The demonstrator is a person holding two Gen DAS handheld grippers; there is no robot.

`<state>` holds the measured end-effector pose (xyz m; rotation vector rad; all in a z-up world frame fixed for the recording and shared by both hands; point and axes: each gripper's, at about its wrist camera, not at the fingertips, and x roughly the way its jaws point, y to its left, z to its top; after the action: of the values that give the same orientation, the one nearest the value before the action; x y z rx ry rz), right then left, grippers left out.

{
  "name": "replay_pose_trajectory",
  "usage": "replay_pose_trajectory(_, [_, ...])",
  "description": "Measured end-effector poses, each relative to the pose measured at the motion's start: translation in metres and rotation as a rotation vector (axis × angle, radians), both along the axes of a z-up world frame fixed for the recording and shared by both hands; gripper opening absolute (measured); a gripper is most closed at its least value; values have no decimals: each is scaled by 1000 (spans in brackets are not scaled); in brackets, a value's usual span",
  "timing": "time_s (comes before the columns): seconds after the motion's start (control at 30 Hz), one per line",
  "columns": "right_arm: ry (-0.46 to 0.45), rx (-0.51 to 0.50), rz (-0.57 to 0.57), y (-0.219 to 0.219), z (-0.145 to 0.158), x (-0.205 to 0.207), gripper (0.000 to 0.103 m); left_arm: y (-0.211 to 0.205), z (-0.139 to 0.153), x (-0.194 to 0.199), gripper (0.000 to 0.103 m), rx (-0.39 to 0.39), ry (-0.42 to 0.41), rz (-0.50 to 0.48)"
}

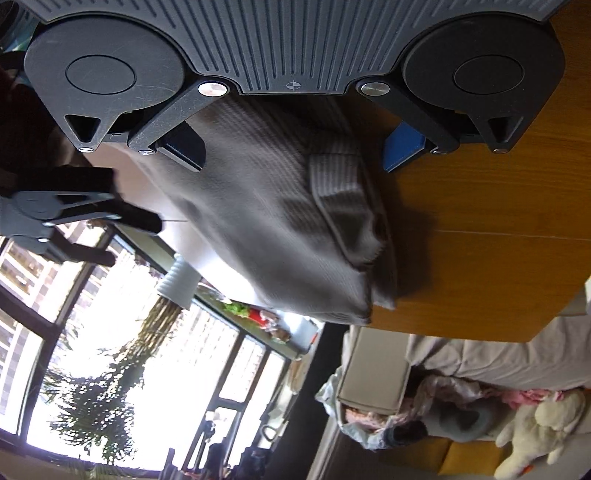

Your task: Fold clothes

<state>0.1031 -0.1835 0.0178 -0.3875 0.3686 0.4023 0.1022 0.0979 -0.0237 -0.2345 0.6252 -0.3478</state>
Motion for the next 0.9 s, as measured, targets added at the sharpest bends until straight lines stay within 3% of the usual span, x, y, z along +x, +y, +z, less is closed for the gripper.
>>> replay_pose_trajectory(0.1, [45,-39,199,12,10,-38,96,15,11,-16,103,118,-50,26])
replay_pose_trajectory(0.23, [96,-157,374,44,-13,-73,96,27,34,-40,103,232,-118,13])
replay_pose_trajectory(0.3, [81,-244,413,61,-31,-85,96,26,43,-51,103,270,-145,-18])
replay_pose_trajectory(0.4, [77,-259,423,67,-45,-89,92,20,52,-67,103,334,-185,-64])
replay_pose_trajectory(0.43, [87,-246,414,66,-46,-87,88,19,53,-72,103,348,-194,-78])
replay_pose_trajectory(0.5, [154,-171,358,61,-40,-75,63,17,53,-77,103,361,-201,-109])
replay_pose_trajectory(0.6, [376,122,243,38,-25,-33,58,9,47,-83,103,390,-198,-175])
replay_pose_trajectory(0.7, [502,292,187,21,-23,-14,57,-6,36,-86,103,453,-208,-243])
replay_pose_trajectory(0.8, [481,258,201,25,-26,-20,58,-23,23,-84,103,531,-217,-294])
replay_pose_trajectory(0.9, [422,190,218,33,-27,-30,59,-47,5,-73,103,668,-251,-290])
